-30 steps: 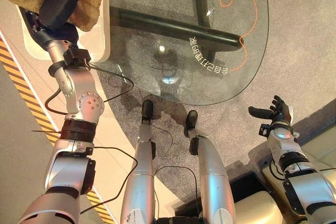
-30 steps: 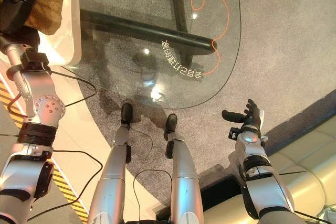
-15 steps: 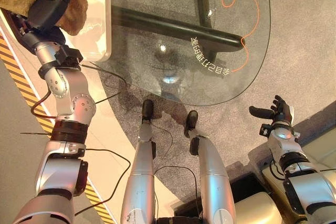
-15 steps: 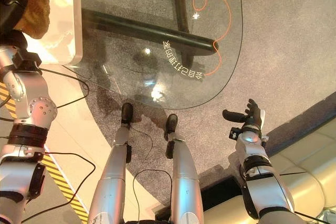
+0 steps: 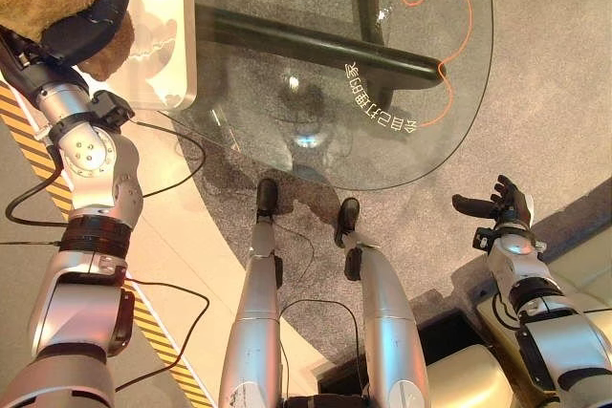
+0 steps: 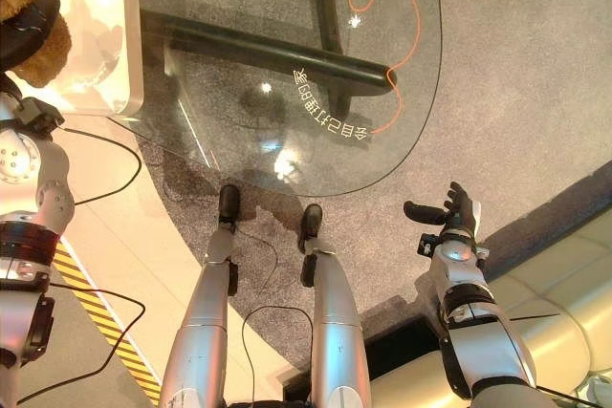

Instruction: Wipe the table with a cloth and put it in the basket.

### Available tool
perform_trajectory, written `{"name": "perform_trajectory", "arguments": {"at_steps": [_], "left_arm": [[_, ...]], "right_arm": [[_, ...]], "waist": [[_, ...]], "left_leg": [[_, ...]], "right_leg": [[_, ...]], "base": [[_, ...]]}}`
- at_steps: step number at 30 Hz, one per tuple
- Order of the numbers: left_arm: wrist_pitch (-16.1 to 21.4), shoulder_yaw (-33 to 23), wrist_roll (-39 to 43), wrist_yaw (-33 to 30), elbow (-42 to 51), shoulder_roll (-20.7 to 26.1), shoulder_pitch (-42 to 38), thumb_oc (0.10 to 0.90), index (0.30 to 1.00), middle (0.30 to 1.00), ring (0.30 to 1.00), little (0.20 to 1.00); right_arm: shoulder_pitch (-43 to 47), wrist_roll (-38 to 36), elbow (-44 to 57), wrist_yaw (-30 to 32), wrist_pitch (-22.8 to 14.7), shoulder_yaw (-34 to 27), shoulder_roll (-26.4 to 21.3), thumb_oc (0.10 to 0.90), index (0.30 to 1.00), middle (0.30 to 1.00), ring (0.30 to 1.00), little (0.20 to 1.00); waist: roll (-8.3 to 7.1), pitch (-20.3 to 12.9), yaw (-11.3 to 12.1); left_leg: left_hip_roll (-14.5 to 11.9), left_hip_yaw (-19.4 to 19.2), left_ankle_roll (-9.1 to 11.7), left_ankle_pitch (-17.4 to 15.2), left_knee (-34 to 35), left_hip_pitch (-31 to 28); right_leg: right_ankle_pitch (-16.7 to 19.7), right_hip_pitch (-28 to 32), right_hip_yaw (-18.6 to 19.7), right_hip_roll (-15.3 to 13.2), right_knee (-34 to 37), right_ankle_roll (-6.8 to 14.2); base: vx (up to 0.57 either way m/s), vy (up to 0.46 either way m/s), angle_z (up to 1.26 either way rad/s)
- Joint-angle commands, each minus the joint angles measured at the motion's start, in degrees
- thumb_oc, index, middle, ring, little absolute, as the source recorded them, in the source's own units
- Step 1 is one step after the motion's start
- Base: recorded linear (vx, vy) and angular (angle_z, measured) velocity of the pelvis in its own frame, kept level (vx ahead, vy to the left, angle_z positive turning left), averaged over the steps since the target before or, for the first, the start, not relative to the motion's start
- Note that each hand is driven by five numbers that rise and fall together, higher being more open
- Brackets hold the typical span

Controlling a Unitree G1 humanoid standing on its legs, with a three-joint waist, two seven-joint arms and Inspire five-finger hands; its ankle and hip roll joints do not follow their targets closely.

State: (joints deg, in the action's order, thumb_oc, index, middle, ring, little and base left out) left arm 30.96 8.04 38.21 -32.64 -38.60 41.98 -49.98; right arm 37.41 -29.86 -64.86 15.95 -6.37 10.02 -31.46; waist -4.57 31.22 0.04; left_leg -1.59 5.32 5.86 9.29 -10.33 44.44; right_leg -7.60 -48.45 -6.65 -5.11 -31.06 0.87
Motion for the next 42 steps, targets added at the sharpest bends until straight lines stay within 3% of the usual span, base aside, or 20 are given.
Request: {"name": "perform_trajectory", "arguments": {"at_steps": [1,8,17,20,29,30,31,42], "left_arm": [[3.2,-1.14,-7.93,-2.63,0.94,5.36,-9.01,0.1,0.3,0.3,0.3,0.2],[-4.55,4.69,-12.48,-4.15,-5.3,7.53,-13.53,0.1,0.3,0.3,0.3,0.2],[-13.85,8.94,-9.64,-2.89,-12.48,8.77,-18.28,0.1,0.3,0.3,0.3,0.2],[-16.04,9.1,-8.27,-2.6,-14.81,9.03,-19.17,0.1,0.3,0.3,0.3,0.2],[-17.99,8.56,-7.41,-4.21,-19.14,8.48,-19.97,0.105,0.305,0.305,0.305,0.205],[-18.57,8.61,-7.22,-4.54,-19.5,8.37,-20.03,0.394,0.552,0.552,0.552,0.494],[-18.53,8.6,-7.24,-4.8,-19.88,8.35,-20.14,0.8,0.9,0.9,0.9,0.9],[-21.91,9.31,-6.11,-3.04,-23.13,8.56,-22.09,0.8,0.9,0.9,0.9,0.9]], "right_arm": [[-3.77,-0.01,-0.97,0.64,-1.96,-1.0,-6.6,0.8,0.9,0.9,0.9,0.9],[-2.18,0.12,-1.9,-0.42,-1.76,0.0,-7.39,0.8,0.9,0.9,0.9,0.9],[-0.82,-0.31,-3.04,-1.03,-2.14,1.36,-7.71,0.8,0.9,0.9,0.9,0.9],[-0.47,-0.34,-3.3,-1.08,-2.23,1.66,-7.59,0.8,0.9,0.9,0.9,0.9],[0.2,-0.88,-3.74,-1.05,-2.31,2.52,-7.09,0.8,0.9,0.9,0.9,0.9],[0.25,-0.95,-3.71,-0.97,-2.25,2.61,-6.99,0.8,0.9,0.9,0.9,0.9],[0.35,-1.07,-3.73,-0.96,-2.22,2.68,-6.97,0.8,0.9,0.9,0.9,0.9],[0.99,-1.28,-3.92,-0.97,-2.3,3.43,-6.52,0.8,0.9,0.9,0.9,0.9]], "waist": [[2.77,-1.43,-1.11],[2.71,-1.43,-1.95],[2.41,-1.43,-2.96],[2.34,-1.43,-3.16],[1.84,-1.43,-3.52],[1.77,-1.43,-3.54],[1.71,-1.43,-3.56],[1.55,-1.43,-3.97]], "left_leg": [[2.42,-6.99,-4.48,-9.94,-10.92,0.56],[1.93,-7.5,-4.35,-9.77,-11.04,0.8],[1.51,-7.95,-4.25,-9.66,-11.32,1.04],[1.47,-7.94,-4.21,-9.75,-11.51,1.14],[1.3,-7.79,-4.03,-9.72,-11.56,1.4],[1.27,-7.77,-4.03,-9.69,-11.53,1.4],[1.28,-7.73,-4.05,-9.66,-11.54,1.45],[1.25,-7.6,-3.96,-9.7,-11.42,1.68]], "right_leg": [[5.01,3.49,0.68,4.61,8.14,0.87],[5.13,3.16,1.08,4.77,8.05,0.99],[5.35,2.76,1.46,4.98,7.94,1.12],[5.37,2.64,1.52,4.98,7.93,1.15],[5.42,2.52,1.65,5.13,8.17,1.1],[5.46,2.55,1.65,5.13,8.23,1.12],[5.51,2.53,1.65,5.15,8.22,1.1],[5.38,2.39,1.9,5.4,8.47,1.06]], "base": [[0.0,0.0,0.0],[0.0,0.01,0.0],[0.0,0.0,0.0],[0.0,0.0,0.0],[0.0,0.0,0.0],[0.0,0.0,0.0],[0.0,0.0,0.0],[0.0,0.0,0.0]]}}
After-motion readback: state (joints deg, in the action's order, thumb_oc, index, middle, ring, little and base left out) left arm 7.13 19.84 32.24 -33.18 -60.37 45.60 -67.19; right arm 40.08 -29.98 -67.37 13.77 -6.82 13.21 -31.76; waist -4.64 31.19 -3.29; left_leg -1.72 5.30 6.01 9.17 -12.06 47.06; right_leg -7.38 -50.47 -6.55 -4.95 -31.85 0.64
